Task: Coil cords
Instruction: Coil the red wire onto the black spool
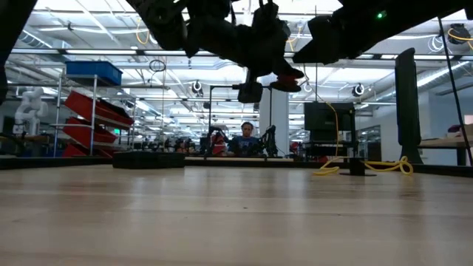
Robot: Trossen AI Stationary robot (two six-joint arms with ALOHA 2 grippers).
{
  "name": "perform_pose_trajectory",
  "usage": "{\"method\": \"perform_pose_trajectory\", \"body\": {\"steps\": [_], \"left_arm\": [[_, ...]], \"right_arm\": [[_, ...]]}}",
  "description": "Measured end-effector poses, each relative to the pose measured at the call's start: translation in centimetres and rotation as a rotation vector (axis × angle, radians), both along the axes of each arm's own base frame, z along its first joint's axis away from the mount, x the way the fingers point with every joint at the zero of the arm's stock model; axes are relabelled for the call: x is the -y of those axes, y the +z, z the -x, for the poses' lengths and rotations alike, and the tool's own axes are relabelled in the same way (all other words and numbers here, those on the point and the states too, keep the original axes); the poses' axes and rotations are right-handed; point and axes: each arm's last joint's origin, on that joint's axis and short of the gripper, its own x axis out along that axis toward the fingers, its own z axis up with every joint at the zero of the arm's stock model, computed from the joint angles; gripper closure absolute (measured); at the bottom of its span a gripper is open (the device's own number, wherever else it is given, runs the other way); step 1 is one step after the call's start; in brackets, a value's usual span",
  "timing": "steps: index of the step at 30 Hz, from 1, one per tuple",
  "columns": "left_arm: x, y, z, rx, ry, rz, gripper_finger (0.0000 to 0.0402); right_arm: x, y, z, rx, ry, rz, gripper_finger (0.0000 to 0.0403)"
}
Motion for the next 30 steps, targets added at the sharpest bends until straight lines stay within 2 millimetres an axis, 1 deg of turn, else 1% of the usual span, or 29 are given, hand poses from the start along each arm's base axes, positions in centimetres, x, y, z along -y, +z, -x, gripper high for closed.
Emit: {"method": "perform_pose_trajectory", "body": {"steps": [2,10,14,20,26,30], "left_arm": [[-0.2,0.1,-0.1,0.015,0.012,-0.027,0.0401],[-0.7,1.8,0.1,0.174,0.028,-0.071,0.0401],[-0.7,2.4,0.2,0.234,0.023,-0.095,0.0401],[-0.6,2.6,0.2,0.193,0.023,-0.193,0.0401],[-0.1,2.6,0.2,0.167,0.013,-0.234,0.0401],[0.5,2.8,0.2,0.192,-0.002,-0.203,0.0401]], "right_arm": [[-0.2,0.0,0.0,-0.001,0.028,-0.011,0.0371],[-0.5,-0.1,-0.2,-0.002,0.129,-0.055,0.0371],[-0.7,-0.2,-0.3,-0.014,0.213,-0.089,0.0371],[-0.9,-1.0,-0.1,-0.049,0.285,-0.185,0.0371],[-1.1,-2.5,0.7,-0.116,0.237,-0.268,0.0371],[-1.4,-3.4,0.9,-0.102,0.141,-0.221,0.0371]]}}
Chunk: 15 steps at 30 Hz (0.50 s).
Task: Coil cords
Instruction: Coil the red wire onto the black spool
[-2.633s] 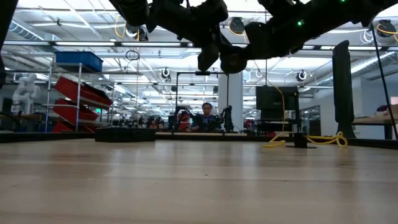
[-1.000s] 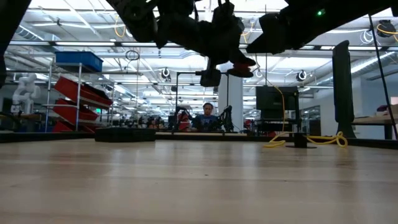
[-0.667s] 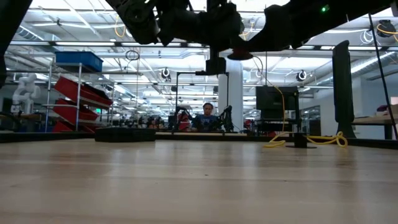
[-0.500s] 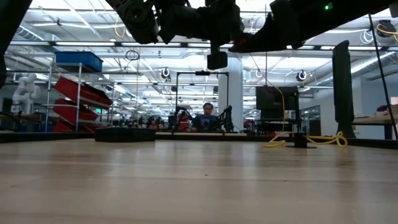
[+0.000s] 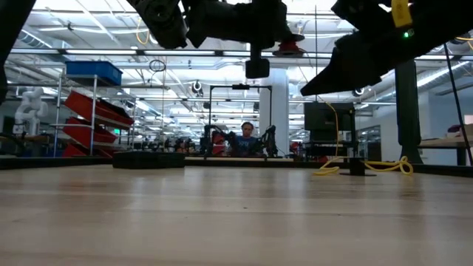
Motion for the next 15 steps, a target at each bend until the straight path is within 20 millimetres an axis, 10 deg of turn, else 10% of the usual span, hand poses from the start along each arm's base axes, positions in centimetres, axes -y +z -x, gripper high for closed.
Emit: {"method": "perform_pose_trajectory", "body": {"steps": [15], "left_arm": [[1.4,1.3,0.4,0.117,-0.094,0.148,0.0401]], "right_arm": [[-0.3,0.2,0.9,0.096,-0.232,0.217,0.0371]]}}
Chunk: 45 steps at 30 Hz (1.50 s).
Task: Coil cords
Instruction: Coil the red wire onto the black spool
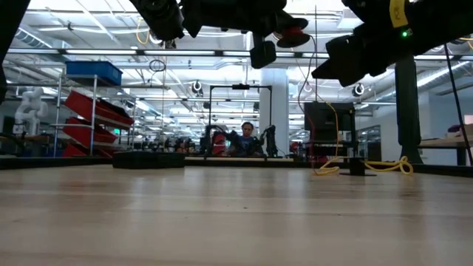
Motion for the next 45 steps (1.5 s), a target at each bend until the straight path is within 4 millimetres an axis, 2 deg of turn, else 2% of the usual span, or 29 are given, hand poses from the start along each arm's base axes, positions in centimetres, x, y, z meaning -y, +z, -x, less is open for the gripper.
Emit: {"method": "perform_pose_trajectory", "body": {"steps": [6,11,24,30,36,42,45], "left_arm": [[0.1,0.0,0.0,-0.001,-0.005,-0.001,0.0401],[0.3,0.0,0.0,-0.002,-0.011,-0.002,0.0401],[0.9,0.0,0.0,-0.002,-0.034,-0.001,0.0401],[0.8,0.0,0.0,-0.004,-0.034,-0.001,0.0401],[0.9,-0.1,-0.1,-0.009,-0.036,-0.001,0.0401],[0.9,-0.4,-0.1,-0.037,-0.037,-0.001,0.0401],[0.8,-0.4,-0.1,-0.035,-0.024,0.005,0.0401]], "right_arm": [[-0.4,0.8,0.3,0.039,-0.124,0.117,0.0371],[-0.5,0.8,0.5,0.048,-0.128,0.120,0.0371],[2.4,-0.8,0.1,0.042,-0.134,-0.002,0.0371],[3.3,-2.0,0.0,0.044,-0.071,-0.140,0.0371],[3.5,-3.4,0.6,0.035,-0.019,-0.124,0.0371],[4.7,-4.1,0.9,0.082,0.220,-0.170,0.0371],[5.4,-4.4,1.2,0.106,0.213,-0.150,0.0371]]}}
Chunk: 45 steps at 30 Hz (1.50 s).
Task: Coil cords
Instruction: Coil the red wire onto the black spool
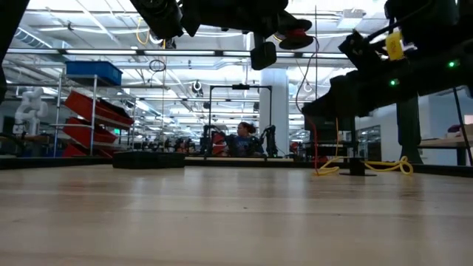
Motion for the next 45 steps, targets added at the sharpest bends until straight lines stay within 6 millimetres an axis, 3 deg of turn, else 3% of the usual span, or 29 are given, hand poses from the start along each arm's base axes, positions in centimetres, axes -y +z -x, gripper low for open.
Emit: {"method": "perform_pose_trajectory", "body": {"steps": [13,24,41,45], "left_arm": [[0.7,-0.2,0.0,0.001,-0.013,0.040,0.0401],[2.1,-0.3,0.0,-0.017,-0.051,0.043,0.0401],[2.2,-0.7,-0.1,-0.033,-0.083,0.084,0.0401],[2.3,-0.7,-0.1,-0.033,-0.088,0.084,0.0401]], "right_arm": [[0.8,-0.2,-0.2,-0.072,0.014,0.101,0.0371],[2.0,-0.2,-0.7,-0.074,0.057,0.088,0.0371],[2.9,-0.3,-0.9,-0.070,0.094,0.055,0.0372],[3.3,-0.2,-1.0,-0.064,0.103,0.046,0.0389]]}}
